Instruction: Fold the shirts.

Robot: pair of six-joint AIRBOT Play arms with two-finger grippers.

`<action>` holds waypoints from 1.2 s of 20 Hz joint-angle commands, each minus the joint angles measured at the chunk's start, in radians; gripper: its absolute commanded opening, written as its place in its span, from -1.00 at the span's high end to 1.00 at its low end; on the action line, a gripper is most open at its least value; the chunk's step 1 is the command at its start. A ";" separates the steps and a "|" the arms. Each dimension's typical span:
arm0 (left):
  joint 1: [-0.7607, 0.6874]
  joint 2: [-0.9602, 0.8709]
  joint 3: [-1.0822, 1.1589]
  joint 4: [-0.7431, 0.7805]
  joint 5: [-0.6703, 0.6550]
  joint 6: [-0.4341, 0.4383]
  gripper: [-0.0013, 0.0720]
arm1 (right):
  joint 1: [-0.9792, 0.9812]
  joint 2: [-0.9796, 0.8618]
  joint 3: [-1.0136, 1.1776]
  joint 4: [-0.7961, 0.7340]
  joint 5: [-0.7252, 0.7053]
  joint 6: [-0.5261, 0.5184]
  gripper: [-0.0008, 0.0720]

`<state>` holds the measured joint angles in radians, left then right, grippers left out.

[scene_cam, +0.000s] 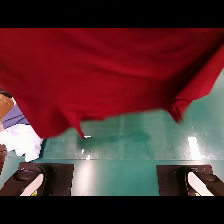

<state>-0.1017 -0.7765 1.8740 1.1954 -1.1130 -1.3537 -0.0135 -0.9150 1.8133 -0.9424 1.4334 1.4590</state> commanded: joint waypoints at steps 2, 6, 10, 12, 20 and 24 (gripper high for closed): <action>0.000 -0.102 -0.103 0.002 -0.227 -0.001 0.89 | 0.013 -0.145 0.010 -0.004 0.121 0.061 0.93; 0.000 -0.274 -0.407 0.000 -0.233 -0.003 0.89 | 0.112 -0.371 -0.195 -0.004 0.172 0.057 0.93; 0.000 -0.478 -0.644 0.003 0.024 0.002 0.89 | 0.132 -0.610 -0.286 0.000 0.029 -0.017 0.93; 0.001 -0.578 -0.637 0.012 0.150 0.004 0.88 | 0.129 -0.704 -0.232 0.000 -0.022 -0.028 0.93; 0.128 -0.622 -0.412 0.030 0.023 -0.008 -0.65 | 0.045 -0.764 0.026 0.031 0.116 -0.052 -0.20; 0.273 -0.592 -0.565 -0.034 -0.121 -0.006 -0.65 | 0.013 -0.578 -0.211 0.033 0.108 -0.077 -0.20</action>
<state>0.0860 -1.3804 1.3785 1.2064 -1.1225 -1.3605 0.0200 -1.5875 1.7126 -0.9123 1.5295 1.4063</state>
